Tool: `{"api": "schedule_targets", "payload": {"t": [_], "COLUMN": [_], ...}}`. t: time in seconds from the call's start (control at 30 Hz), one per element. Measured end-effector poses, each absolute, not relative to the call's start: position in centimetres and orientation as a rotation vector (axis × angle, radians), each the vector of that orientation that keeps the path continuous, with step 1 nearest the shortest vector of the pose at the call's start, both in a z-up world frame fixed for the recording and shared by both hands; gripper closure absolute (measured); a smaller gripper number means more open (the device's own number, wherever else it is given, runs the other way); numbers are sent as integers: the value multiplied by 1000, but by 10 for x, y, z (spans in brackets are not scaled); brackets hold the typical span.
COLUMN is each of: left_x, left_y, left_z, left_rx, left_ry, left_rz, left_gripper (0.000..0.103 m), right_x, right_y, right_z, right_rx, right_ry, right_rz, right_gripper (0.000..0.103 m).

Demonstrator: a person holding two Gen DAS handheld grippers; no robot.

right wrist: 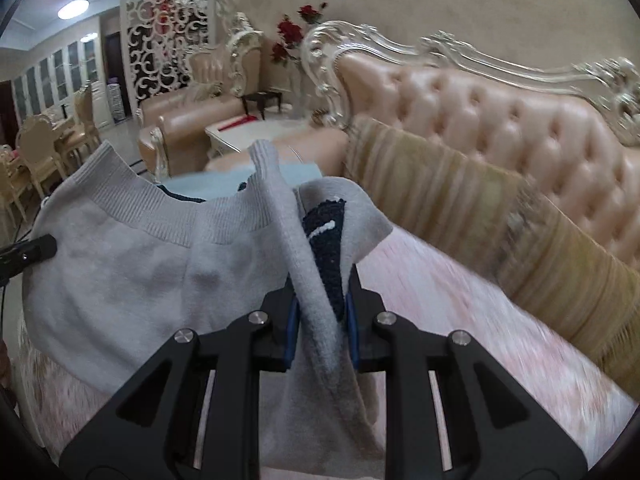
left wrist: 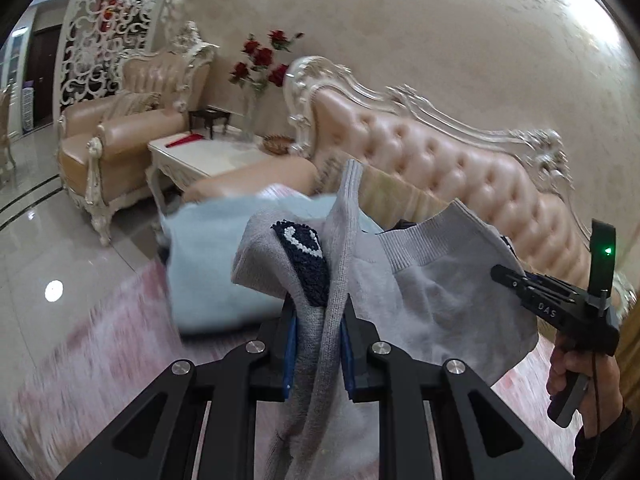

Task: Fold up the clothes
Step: 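Carry the held sweater with both tools onto the folded clothes stack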

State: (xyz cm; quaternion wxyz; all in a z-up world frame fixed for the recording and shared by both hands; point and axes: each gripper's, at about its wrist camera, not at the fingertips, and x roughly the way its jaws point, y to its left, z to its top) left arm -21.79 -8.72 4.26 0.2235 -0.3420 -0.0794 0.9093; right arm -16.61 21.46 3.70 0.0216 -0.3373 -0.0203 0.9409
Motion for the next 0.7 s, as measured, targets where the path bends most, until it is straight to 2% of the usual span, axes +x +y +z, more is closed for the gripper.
{"api": "schedule_targets", "payload": {"t": [0.13, 0.3, 0.5, 0.7], "left_x": [-275, -317, -360, -395], "left_y": [-89, -90, -96, -106], "left_z": [46, 43, 34, 4], "left_rx": [-979, -1048, -1133, -1249], "left_ry": [-218, -244, -298, -379], "left_rz": [2542, 2550, 2552, 2536], "left_gripper": [85, 85, 85, 85], "right_x": [-233, -293, -337, -377], "right_y": [206, 207, 198, 193], "right_z": [37, 29, 25, -12], "right_rx": [-1063, -1140, -1194, -1318], "right_ry": [-106, -70, -68, -88], "right_rz": [2951, 2958, 2968, 2901], "right_gripper": [81, 81, 81, 81]}}
